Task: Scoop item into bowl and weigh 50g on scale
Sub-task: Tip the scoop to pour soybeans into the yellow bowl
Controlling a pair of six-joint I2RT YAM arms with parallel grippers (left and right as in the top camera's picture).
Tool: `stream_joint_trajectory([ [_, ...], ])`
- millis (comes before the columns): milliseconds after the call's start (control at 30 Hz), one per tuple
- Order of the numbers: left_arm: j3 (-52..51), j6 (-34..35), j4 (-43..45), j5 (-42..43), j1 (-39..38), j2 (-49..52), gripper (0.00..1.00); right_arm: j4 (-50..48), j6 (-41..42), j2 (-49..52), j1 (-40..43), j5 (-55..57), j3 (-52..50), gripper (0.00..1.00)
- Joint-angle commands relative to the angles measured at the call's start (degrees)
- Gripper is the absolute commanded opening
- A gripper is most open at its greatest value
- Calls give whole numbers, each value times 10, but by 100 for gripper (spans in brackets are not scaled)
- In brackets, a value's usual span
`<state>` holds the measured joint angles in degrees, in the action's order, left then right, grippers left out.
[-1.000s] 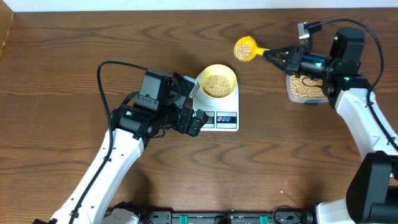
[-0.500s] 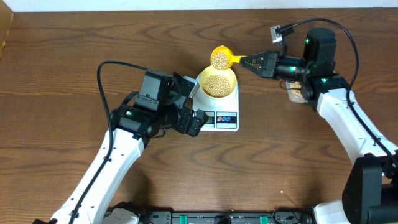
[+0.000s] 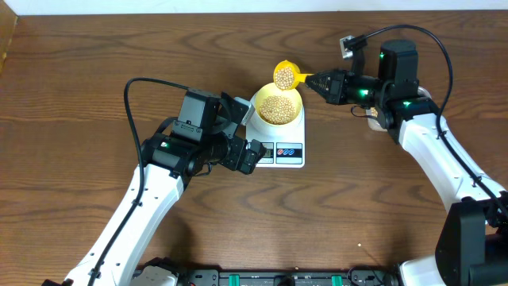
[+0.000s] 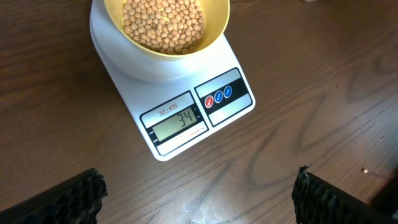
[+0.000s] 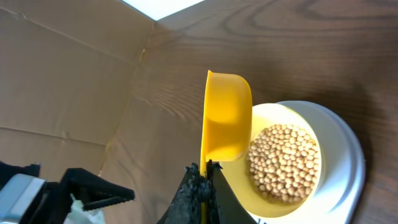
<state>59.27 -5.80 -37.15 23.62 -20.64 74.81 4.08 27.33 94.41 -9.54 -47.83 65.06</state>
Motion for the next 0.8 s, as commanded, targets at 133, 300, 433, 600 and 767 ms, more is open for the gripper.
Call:
stream_joint_trajectory([
  [133, 0, 3, -1, -3, -1, 1, 98, 17, -75, 12, -16, 14, 3, 1],
  [300, 0, 3, -1, -3, -1, 1, 98, 19, -77, 40, -21, 12, 3, 1],
  [433, 0, 3, 0, -3, -1, 1, 98, 19, -110, 42, -21, 12, 3, 1],
  [600, 0, 3, -1, -3, -1, 1, 98, 22, -168, 42, -21, 12, 3, 1],
  [767, 0, 3, 0, -4, -1, 1, 98, 22, -181, 42, -21, 12, 3, 1],
])
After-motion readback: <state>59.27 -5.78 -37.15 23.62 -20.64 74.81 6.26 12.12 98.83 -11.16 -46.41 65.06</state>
